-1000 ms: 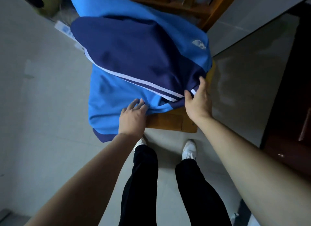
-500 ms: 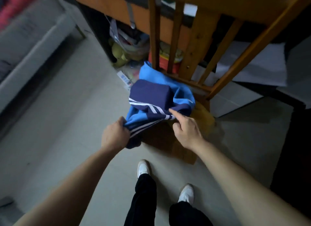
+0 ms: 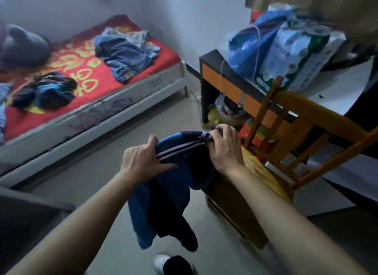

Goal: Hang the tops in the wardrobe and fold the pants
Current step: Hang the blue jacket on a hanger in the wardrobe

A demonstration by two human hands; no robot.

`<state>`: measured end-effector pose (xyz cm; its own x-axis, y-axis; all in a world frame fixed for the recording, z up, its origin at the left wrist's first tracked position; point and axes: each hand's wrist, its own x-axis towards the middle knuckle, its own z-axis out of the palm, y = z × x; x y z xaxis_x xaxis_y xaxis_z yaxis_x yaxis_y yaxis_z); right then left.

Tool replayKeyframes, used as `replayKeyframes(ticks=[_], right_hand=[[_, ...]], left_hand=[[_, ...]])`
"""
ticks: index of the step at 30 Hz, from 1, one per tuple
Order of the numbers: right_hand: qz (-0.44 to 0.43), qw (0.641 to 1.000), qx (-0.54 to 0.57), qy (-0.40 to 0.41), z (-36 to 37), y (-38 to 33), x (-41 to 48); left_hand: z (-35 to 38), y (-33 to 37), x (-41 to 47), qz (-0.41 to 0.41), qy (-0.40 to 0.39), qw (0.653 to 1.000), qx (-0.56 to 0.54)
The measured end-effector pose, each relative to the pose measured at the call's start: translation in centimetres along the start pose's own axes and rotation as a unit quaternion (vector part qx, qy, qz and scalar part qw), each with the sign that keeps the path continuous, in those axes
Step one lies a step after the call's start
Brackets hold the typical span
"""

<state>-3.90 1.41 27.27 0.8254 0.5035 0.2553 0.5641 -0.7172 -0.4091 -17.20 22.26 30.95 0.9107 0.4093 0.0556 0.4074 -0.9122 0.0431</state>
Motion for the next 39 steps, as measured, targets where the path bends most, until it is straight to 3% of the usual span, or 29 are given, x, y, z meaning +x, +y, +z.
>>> replayKeyframes(ticks=[6,11,18,24,28,33,39], right_hand=[[-0.053,0.979,0.137,-0.144,0.5,-11.0,5.5],[-0.132,0.957,0.100,-0.239,3.6,-20.1,9.6],[-0.281,0.927,-0.016,-0.250,8.0,-33.8,15.6],[-0.388,0.905,0.056,-0.168,9.0,-44.2,21.0],[-0.474,0.870,0.106,-0.083,9.1,-50.5,26.0],[-0.534,0.809,0.225,-0.102,10.5,-57.0,29.9],[-0.558,0.783,0.248,-0.120,13.4,-62.9,35.4]], left_hand=[[-3.0,-10.5,0.4,-0.063,0.028,0.998,-0.017],[-4.6,-20.5,0.1,-0.093,0.034,0.995,0.004],[-8.3,-32.7,-2.4,-0.155,0.058,0.986,-0.029],[-10.6,-38.7,-3.8,-0.235,0.123,0.964,-0.028],[-11.1,-41.5,-1.7,-0.327,0.151,0.933,0.011],[-12.1,-44.9,1.6,-0.481,0.174,0.859,0.011],[-13.6,-47.3,2.0,-0.620,0.213,0.754,0.025]])
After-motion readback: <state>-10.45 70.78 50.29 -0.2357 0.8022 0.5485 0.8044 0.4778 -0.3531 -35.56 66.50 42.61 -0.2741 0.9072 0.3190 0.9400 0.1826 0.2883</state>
